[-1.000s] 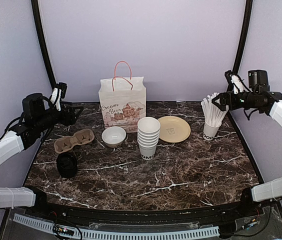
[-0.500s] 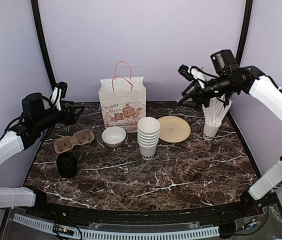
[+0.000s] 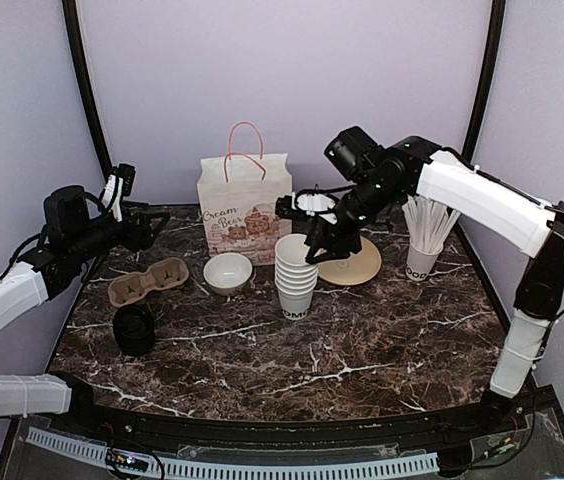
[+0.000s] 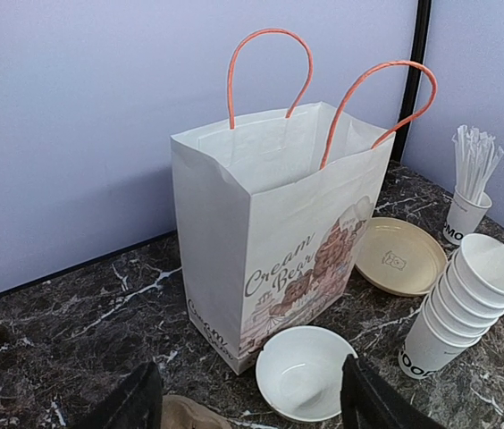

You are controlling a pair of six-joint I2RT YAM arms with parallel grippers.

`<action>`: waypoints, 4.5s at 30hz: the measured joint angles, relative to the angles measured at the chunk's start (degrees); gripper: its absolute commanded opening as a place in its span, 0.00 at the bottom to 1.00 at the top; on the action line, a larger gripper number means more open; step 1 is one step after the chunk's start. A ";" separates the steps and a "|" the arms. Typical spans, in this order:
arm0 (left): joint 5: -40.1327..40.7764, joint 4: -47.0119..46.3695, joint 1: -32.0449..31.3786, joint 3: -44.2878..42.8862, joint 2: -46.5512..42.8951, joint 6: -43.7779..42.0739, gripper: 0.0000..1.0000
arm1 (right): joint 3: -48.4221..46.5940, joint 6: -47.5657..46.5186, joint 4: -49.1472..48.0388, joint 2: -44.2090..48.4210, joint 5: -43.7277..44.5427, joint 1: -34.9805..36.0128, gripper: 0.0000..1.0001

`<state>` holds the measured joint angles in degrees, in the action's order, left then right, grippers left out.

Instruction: Pack the takeout coffee

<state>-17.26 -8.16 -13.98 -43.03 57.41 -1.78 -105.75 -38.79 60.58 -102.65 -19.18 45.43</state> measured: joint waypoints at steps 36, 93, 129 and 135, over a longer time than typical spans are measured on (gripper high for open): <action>-0.72 0.00 -0.02 0.00 0.85 -0.44 0.70 | 6.58 -4.22 6.73 4.48 8.96 -0.28 0.00; -0.50 0.04 -0.07 0.00 1.03 -0.55 0.70 | 24.65 -10.16 13.92 24.61 5.05 -48.28 0.00; 15.37 46.97 -2.64 -27.78 11.74 14.47 0.48 | 2.08 -10.84 15.28 19.52 -2.32 -14.91 0.00; 21.29 61.75 -2.69 -25.53 12.00 19.58 0.53 | 7.80 -8.72 6.49 12.33 -1.33 -1.16 0.00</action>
<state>4.03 53.58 -16.67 -68.55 69.41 17.80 -97.95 -47.51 67.07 -90.32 -20.51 44.27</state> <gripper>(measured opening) 0.500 0.004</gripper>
